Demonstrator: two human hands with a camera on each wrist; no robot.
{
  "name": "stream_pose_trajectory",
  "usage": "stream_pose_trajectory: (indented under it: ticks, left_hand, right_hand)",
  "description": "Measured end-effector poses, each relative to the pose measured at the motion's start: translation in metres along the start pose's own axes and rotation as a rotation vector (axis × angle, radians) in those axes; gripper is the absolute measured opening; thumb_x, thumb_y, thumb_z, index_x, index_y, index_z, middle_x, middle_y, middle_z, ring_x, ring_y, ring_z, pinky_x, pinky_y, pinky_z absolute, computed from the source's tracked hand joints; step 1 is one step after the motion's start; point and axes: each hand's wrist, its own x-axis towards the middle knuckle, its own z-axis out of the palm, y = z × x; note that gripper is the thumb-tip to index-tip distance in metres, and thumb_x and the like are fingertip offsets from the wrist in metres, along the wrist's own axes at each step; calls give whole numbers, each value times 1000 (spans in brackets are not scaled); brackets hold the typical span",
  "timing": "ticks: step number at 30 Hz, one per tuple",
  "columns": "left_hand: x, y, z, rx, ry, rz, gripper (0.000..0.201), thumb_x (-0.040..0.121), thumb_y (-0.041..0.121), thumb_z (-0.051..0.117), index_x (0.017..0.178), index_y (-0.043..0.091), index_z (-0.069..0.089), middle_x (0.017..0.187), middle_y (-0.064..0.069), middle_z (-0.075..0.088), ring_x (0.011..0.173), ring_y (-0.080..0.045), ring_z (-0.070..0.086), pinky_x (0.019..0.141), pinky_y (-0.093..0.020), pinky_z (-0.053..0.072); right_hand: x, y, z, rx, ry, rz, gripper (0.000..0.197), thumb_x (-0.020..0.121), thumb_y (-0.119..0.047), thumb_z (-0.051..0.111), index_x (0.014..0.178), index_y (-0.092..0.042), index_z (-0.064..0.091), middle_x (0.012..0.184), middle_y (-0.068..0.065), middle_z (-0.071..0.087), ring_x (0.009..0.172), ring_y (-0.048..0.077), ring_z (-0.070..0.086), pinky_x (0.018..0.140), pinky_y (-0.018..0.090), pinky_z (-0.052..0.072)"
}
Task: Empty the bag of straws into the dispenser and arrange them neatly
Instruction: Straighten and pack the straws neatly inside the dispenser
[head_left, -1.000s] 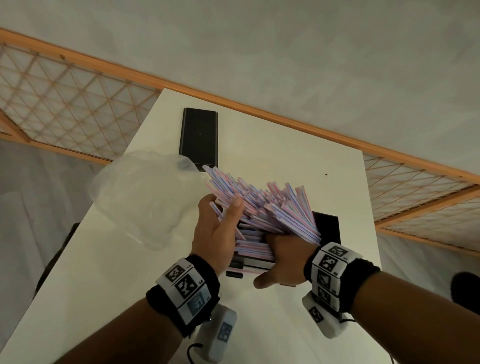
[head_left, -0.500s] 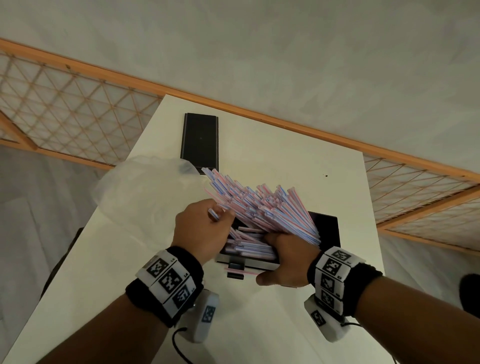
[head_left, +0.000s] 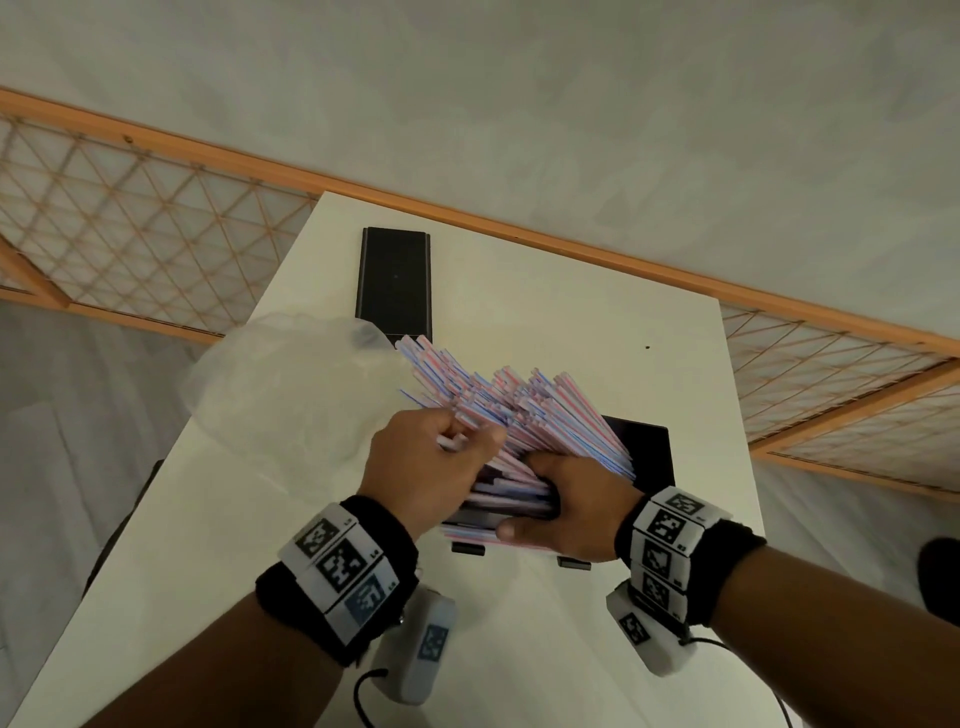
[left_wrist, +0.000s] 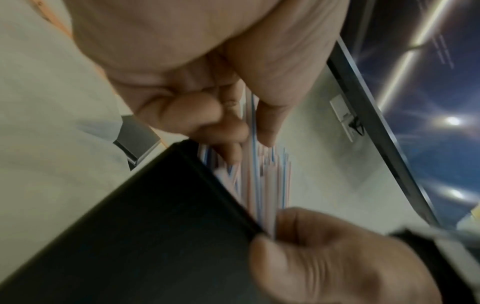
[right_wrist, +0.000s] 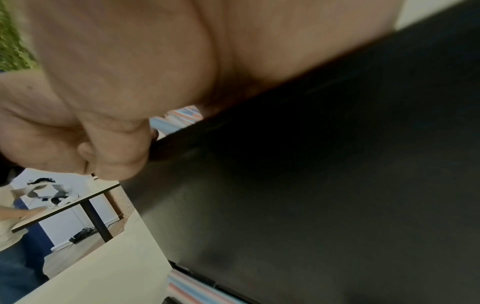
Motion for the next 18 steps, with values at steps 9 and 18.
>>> stream_pose_trajectory:
  ticks: [9, 18]
  left_hand:
    - [-10, -9, 14, 27, 116, 268, 77, 89, 80, 20, 103, 13, 55, 102, -1, 58, 99, -23, 55, 92, -44, 44]
    - [-7, 0, 15, -353, 150, 109, 43, 102, 34, 54, 125, 10, 28, 120, 3, 49, 88, 28, 51, 76, 1, 40]
  right_hand:
    - [0, -4, 3, -171, -18, 3, 71, 66, -84, 59, 110, -29, 53, 95, -10, 60, 87, 13, 58, 79, 29, 49]
    - [-2, -8, 3, -202, -83, 53, 69, 72, -77, 61, 123, -30, 57, 109, -8, 66, 100, 15, 62, 88, 31, 52]
